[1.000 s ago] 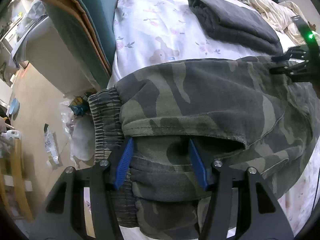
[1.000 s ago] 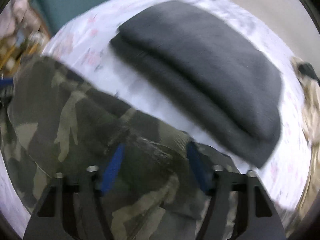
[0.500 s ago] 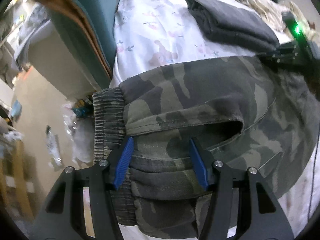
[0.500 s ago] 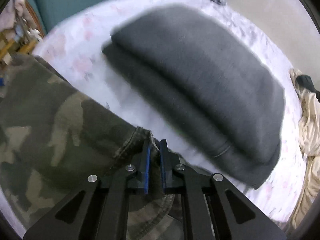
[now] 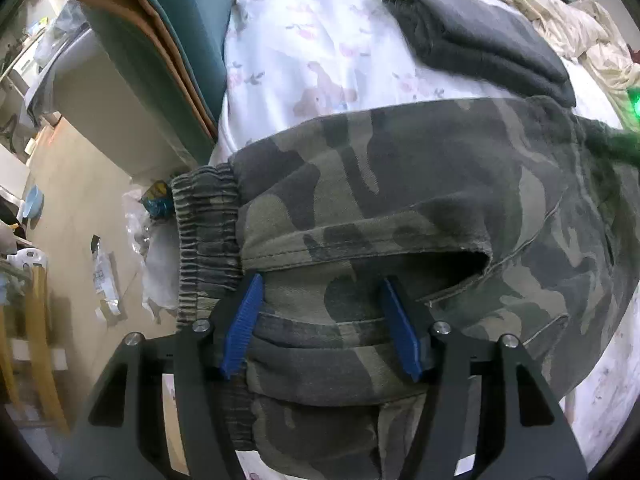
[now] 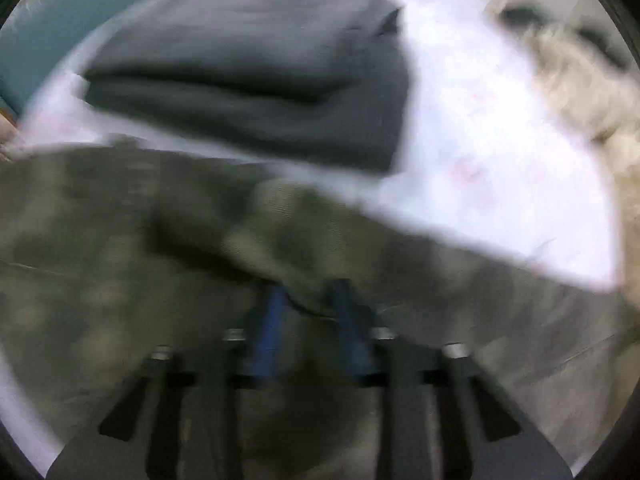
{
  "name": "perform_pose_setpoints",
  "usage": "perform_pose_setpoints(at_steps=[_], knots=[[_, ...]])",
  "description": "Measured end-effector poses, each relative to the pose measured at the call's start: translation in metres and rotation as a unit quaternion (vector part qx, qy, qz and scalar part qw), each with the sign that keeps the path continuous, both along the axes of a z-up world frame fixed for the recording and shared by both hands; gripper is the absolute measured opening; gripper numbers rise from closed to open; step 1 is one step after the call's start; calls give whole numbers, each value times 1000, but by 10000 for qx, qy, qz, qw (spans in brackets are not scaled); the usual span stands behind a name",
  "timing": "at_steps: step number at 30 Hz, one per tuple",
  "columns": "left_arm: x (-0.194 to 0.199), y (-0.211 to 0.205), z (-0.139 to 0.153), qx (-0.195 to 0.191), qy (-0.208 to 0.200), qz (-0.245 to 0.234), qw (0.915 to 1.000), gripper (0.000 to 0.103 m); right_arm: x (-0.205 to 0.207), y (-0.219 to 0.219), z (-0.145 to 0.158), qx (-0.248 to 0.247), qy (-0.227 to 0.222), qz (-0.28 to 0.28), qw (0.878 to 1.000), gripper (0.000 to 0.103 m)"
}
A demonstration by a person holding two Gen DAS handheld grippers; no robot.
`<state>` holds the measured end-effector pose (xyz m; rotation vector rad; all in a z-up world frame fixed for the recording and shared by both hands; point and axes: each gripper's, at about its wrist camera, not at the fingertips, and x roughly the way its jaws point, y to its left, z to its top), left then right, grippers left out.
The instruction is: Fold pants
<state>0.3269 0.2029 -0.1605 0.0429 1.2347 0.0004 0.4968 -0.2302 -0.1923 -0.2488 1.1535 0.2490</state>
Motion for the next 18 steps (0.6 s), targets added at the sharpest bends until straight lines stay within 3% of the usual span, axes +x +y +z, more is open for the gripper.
perform_pose_setpoints(at_steps=[1, 2, 3, 5, 9, 11, 12, 13, 14, 17, 18], knots=[[1, -1, -1, 30, 26, -42, 10000, 57, 8, -13, 1, -58, -190, -330, 9993, 0], [2, -2, -2, 75, 51, -58, 9999, 57, 14, -29, 3, -455, -463, -864, 9941, 0], [2, -3, -2, 93, 58, -52, 9999, 57, 19, -48, 6, -491, -601, -1361, 9877, 0], [3, -5, -2, 140, 58, -40, 9999, 57, 18, -80, 7, 252, -278, -1798, 9830, 0], [3, -9, -2, 126, -12, 40, 9999, 61, -16, -116, 32, 711, -467, -1653, 9826, 0], [3, -9, -2, 95, -15, 122, 9999, 61, -44, -153, 39, 1077, -593, -1946, 9732, 9], [3, -9, -1, 62, -14, 176, 9998, 61, -57, -179, 40, 1157, -622, -2209, 9664, 30], [4, -8, -1, 22, -11, 239, 9997, 61, -67, -202, 42, 1194, -684, -2448, 9598, 63], [4, -7, 0, 3, 2, 278, 9996, 61, -82, -230, 45, 1169, -835, -2725, 9514, 72], [6, -7, -1, 46, 63, 297, 9995, 61, -127, -323, 47, 896, -1012, -3721, 9183, 71], [7, -7, -2, 47, 81, 310, 9995, 61, -145, -362, 44, 973, -991, -4265, 8937, 71]])
